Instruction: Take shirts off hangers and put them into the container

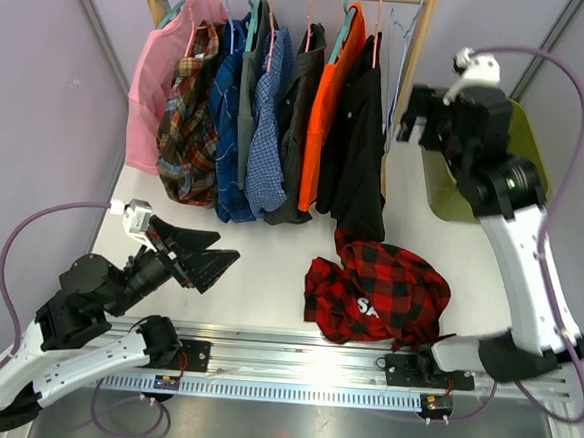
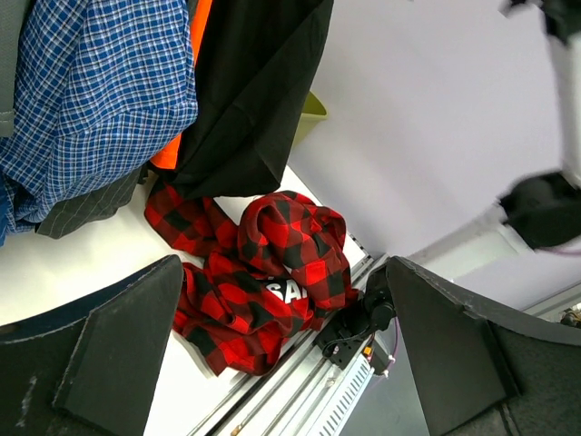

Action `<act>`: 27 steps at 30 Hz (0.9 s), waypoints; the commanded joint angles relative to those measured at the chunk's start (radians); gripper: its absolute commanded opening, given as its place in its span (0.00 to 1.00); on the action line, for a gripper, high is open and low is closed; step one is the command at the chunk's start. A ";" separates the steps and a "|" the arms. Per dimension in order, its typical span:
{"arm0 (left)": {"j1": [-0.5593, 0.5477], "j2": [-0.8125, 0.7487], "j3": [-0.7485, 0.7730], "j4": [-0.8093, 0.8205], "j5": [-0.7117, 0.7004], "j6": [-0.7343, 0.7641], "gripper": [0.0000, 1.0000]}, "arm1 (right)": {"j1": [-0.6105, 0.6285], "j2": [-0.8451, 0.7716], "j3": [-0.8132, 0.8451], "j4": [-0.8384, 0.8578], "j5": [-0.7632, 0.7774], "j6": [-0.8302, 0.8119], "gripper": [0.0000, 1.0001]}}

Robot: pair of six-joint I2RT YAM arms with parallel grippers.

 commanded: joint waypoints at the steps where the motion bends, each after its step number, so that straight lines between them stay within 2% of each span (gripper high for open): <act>1: -0.002 0.018 -0.002 0.051 0.010 -0.006 0.99 | 0.024 -0.230 -0.216 -0.016 0.106 0.088 0.99; 3: -0.002 0.029 0.000 0.051 0.017 -0.005 0.99 | 0.034 -0.363 -0.377 -0.032 0.116 0.155 0.99; 7: -0.002 0.061 0.003 0.064 0.037 -0.002 0.99 | 0.044 -0.503 -0.594 -0.126 0.093 0.271 0.99; 12: -0.002 0.105 -0.011 0.099 0.071 -0.014 0.99 | 0.091 -0.519 -0.876 -0.164 0.025 0.402 0.99; 16: -0.002 0.107 -0.025 0.111 0.077 -0.031 0.99 | 0.159 -0.507 -0.995 -0.136 0.013 0.495 0.99; 25: -0.002 0.085 -0.028 0.080 0.062 -0.032 0.99 | 0.188 -0.513 -1.191 -0.050 -0.088 0.734 0.99; 27: -0.003 0.090 -0.030 0.083 0.069 -0.034 0.99 | 0.229 -0.482 -1.245 -0.010 -0.090 0.795 0.99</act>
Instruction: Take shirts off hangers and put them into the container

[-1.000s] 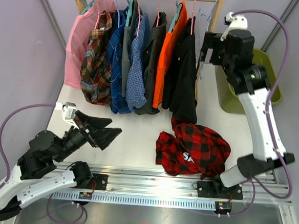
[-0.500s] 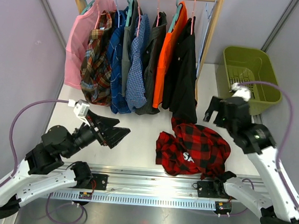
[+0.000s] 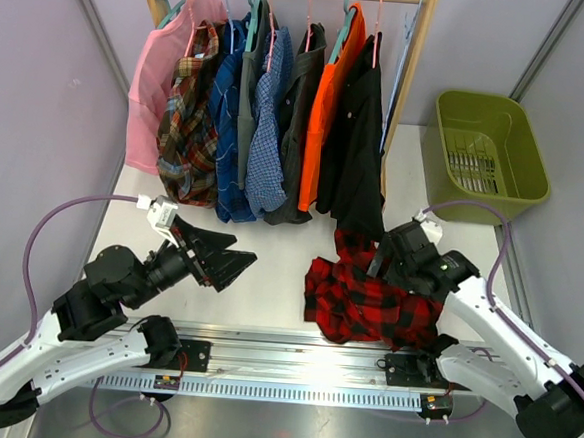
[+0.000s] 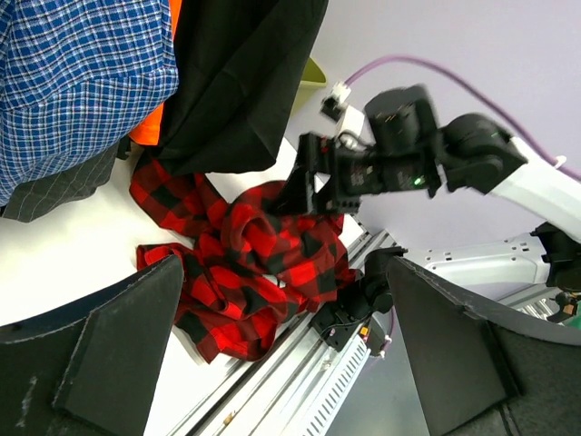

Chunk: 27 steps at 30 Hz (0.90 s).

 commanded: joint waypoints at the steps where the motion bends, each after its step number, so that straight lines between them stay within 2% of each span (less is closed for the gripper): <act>1: -0.002 -0.002 -0.009 0.038 0.014 -0.007 0.99 | 0.068 0.045 -0.079 0.098 -0.034 0.161 0.99; 2: -0.002 -0.002 -0.009 0.038 0.014 -0.007 0.99 | 0.126 0.066 -0.092 0.117 -0.028 0.208 0.99; 5: -0.002 -0.005 -0.015 0.044 0.012 -0.008 0.99 | 0.200 0.201 -0.113 0.172 0.004 0.276 0.99; 9: -0.003 -0.019 -0.020 0.036 0.012 -0.014 0.99 | 0.313 0.475 -0.062 0.247 0.029 0.310 0.99; 12: -0.002 -0.043 -0.018 0.010 0.000 -0.013 0.99 | 0.335 0.664 -0.022 0.276 0.041 0.337 0.99; 14: -0.002 -0.059 -0.017 -0.004 -0.012 -0.013 0.99 | 0.354 0.732 -0.019 0.310 0.032 0.360 1.00; 18: -0.002 -0.089 -0.017 -0.042 -0.031 -0.016 0.99 | 0.363 0.871 -0.074 0.497 -0.038 0.396 1.00; 19: -0.002 -0.098 -0.017 -0.047 -0.032 -0.016 0.99 | 0.364 0.892 -0.083 0.531 -0.048 0.399 0.96; 21: -0.002 -0.102 -0.017 -0.054 -0.035 -0.017 0.99 | 0.371 0.956 -0.109 0.610 -0.063 0.413 0.85; 22: -0.002 -0.103 -0.015 -0.056 -0.037 -0.019 0.99 | 0.371 0.975 -0.122 0.644 -0.077 0.417 0.73; 23: -0.002 -0.103 -0.015 -0.059 -0.035 -0.019 0.99 | 0.371 0.987 -0.137 0.678 -0.089 0.431 0.40; 24: -0.002 -0.102 -0.015 -0.059 -0.034 -0.019 0.99 | 0.371 1.007 -0.163 0.730 -0.112 0.440 0.14; 25: -0.002 -0.102 -0.014 -0.059 -0.034 -0.020 0.99 | 0.371 1.011 -0.172 0.744 -0.115 0.452 0.00; 27: -0.002 -0.102 -0.015 -0.059 -0.032 -0.023 0.99 | 0.377 1.002 -0.203 0.775 -0.112 0.483 0.00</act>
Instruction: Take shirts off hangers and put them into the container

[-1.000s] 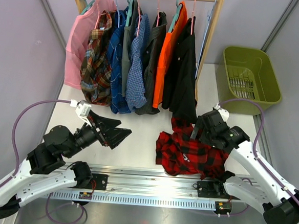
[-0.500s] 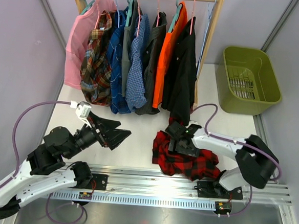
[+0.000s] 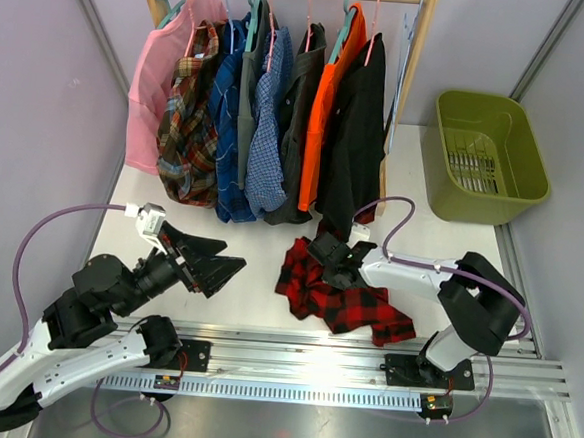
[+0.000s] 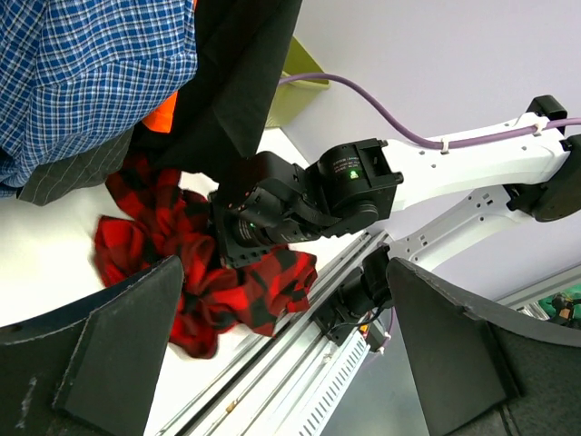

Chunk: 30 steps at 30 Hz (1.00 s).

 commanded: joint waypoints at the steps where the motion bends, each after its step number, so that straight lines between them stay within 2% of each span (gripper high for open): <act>1: -0.002 -0.009 0.005 0.009 -0.010 -0.009 0.99 | 0.020 0.313 -0.260 0.420 -0.222 0.188 0.00; 5: -0.002 -0.002 0.005 0.014 -0.004 -0.014 0.99 | 0.020 0.183 -0.309 0.327 -0.127 0.280 0.00; 8: -0.002 0.004 0.008 0.018 0.001 -0.014 0.99 | 0.020 -0.056 -0.323 0.142 -0.024 0.340 0.00; 10: -0.002 0.008 0.008 0.023 0.005 -0.014 0.99 | 0.020 -0.159 -0.311 0.042 0.054 0.360 0.00; 11: -0.002 0.010 0.010 0.024 0.005 -0.014 0.99 | 0.022 -0.209 -0.306 0.044 0.064 0.368 0.00; 14: -0.002 0.019 0.011 0.033 0.013 -0.014 0.99 | 0.023 -0.368 -0.235 -0.148 0.117 0.378 0.00; 20: -0.002 0.036 0.008 0.050 0.025 -0.012 0.98 | 0.035 -0.448 0.011 -0.481 0.362 0.414 0.00; 21: -0.003 0.042 0.008 0.055 0.028 -0.012 0.99 | 0.034 -0.462 0.051 -0.562 0.446 0.418 0.00; 24: -0.002 0.060 0.011 0.067 0.042 -0.009 0.99 | 0.031 -0.467 0.212 -0.667 0.615 0.399 0.00; 26: -0.002 0.068 0.020 0.072 0.048 -0.009 0.99 | 0.014 -0.447 0.343 -0.751 0.675 0.382 0.00; 30: -0.002 0.068 0.036 0.066 0.051 -0.003 0.99 | -0.107 -0.412 0.523 -0.890 0.798 0.369 0.00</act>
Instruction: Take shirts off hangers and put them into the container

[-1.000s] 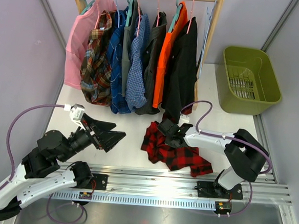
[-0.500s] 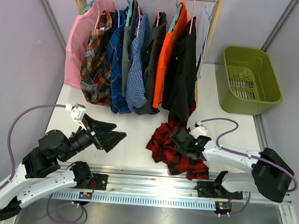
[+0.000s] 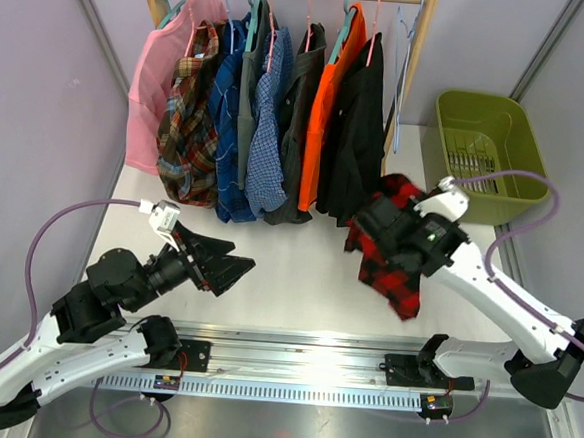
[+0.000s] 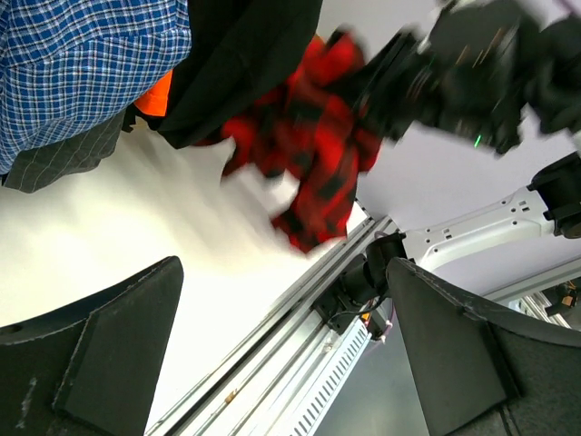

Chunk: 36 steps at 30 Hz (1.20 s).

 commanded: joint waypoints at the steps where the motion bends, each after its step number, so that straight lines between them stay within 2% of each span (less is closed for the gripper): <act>1: -0.002 0.004 0.039 0.050 0.024 0.009 0.99 | -0.101 0.014 0.143 -0.213 0.269 -0.036 0.00; 3: -0.002 0.001 0.043 0.041 0.024 0.010 0.99 | -0.159 0.006 0.190 -0.169 0.289 -0.103 0.00; 4: -0.002 -0.005 0.043 0.039 0.022 0.010 0.99 | -0.220 -0.001 0.200 -0.128 0.292 -0.227 0.00; 6: -0.002 -0.006 0.043 0.036 0.024 0.010 0.99 | -0.294 -0.032 0.197 0.116 0.248 -0.416 0.00; 7: -0.002 -0.009 0.045 0.033 0.024 0.010 0.99 | -0.390 -0.043 0.191 0.197 0.217 -0.573 0.00; 8: -0.002 -0.012 0.045 0.031 0.022 0.010 0.99 | -0.433 -0.055 0.187 0.362 0.142 -0.655 0.00; 10: -0.002 -0.022 0.051 0.021 0.022 0.012 0.99 | -0.571 -0.023 0.245 0.452 0.082 -0.764 0.00; 14: -0.002 -0.038 0.056 0.008 0.012 0.013 0.99 | -0.735 0.101 0.423 0.509 -0.085 -0.858 0.00; 25: -0.002 -0.072 0.085 -0.061 -0.027 0.016 0.99 | -0.912 0.334 0.815 0.689 -0.239 -0.958 0.00; 28: -0.002 -0.078 0.089 -0.071 -0.038 0.016 0.99 | -0.923 0.356 0.829 0.788 -0.225 -0.996 0.00; 32: -0.002 -0.074 0.089 -0.084 -0.045 0.012 0.99 | -0.929 0.295 0.703 1.058 -0.196 -1.039 0.00; 36: -0.002 -0.068 0.086 -0.085 -0.051 0.006 0.99 | -0.943 0.382 0.848 0.973 -0.201 -1.055 0.00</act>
